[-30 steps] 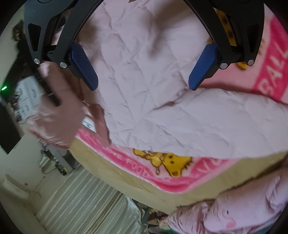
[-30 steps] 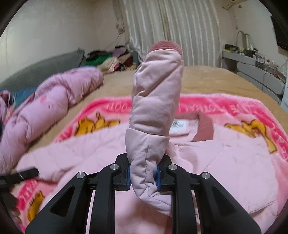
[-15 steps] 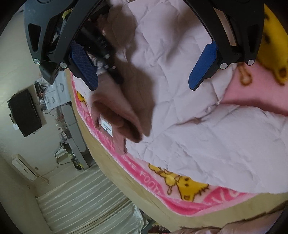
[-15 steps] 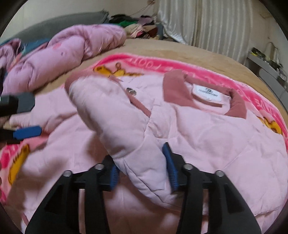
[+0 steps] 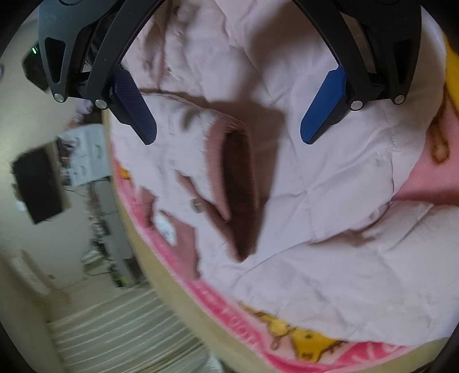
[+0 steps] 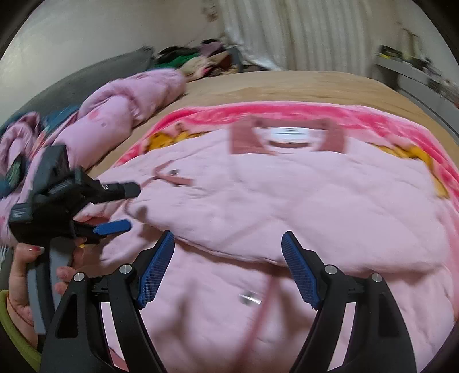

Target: Fold large clothes

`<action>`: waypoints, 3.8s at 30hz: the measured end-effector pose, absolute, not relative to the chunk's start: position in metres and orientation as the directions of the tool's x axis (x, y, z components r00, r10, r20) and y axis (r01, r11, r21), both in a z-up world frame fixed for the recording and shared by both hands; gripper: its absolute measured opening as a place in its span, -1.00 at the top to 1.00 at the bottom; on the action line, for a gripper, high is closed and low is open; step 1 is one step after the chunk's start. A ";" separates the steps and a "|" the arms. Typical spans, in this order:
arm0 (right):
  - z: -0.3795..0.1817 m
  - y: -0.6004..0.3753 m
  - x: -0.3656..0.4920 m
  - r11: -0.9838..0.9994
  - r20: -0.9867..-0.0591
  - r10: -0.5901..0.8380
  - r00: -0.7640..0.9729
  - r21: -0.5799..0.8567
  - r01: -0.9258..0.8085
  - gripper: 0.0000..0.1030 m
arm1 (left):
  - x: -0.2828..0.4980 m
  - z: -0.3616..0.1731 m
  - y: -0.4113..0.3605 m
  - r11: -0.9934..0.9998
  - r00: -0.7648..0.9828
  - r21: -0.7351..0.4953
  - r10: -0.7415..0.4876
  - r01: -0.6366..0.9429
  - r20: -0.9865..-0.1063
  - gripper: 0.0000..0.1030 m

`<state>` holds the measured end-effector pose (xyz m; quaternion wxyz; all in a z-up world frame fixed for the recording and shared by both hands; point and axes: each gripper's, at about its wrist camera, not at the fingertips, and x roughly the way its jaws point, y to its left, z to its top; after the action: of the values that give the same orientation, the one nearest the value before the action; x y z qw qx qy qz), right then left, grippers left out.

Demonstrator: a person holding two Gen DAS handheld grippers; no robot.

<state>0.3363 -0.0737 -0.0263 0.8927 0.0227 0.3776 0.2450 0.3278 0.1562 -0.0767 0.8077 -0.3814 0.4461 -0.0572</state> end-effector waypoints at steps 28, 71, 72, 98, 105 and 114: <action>-0.079 -0.175 0.425 0.990 -0.795 0.141 0.590 0.103 -0.097 -0.45 | 0.328 -0.079 0.158 0.873 0.622 -0.435 -0.217 -0.222 -0.752 0.72; -0.027 -0.168 0.349 0.963 -0.698 0.260 0.667 0.236 -0.127 -0.92 | 0.275 -0.022 0.154 0.921 0.616 -0.262 -0.031 -0.288 -0.787 -0.82; -0.025 -0.166 0.348 0.963 -0.696 0.263 0.668 0.236 -0.132 -0.92 | 0.272 -0.021 0.157 0.919 0.618 -0.266 -0.031 -0.292 -0.785 -0.82; 0.033 -0.046 0.328 0.921 -0.609 0.389 0.692 0.244 -0.304 -0.92 | 0.234 -0.006 0.245 0.857 0.620 -0.216 0.144 -0.467 -0.771 -0.82; 0.040 0.009 0.329 0.890 -0.605 0.447 0.659 0.230 -0.393 -0.92 | 0.225 -0.012 0.274 0.821 0.608 -0.246 0.148 -0.515 -0.780 -0.82; 0.033 0.078 0.327 0.849 -0.627 0.498 0.599 0.211 -0.484 -0.92 | 0.213 -0.021 0.315 0.759 0.569 -0.240 0.201 -0.606 -0.797 -0.82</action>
<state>0.3273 0.0780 0.0328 0.8941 0.0093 0.3537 0.2746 0.2127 0.3150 -0.0214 0.8487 -0.2534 0.3988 0.2377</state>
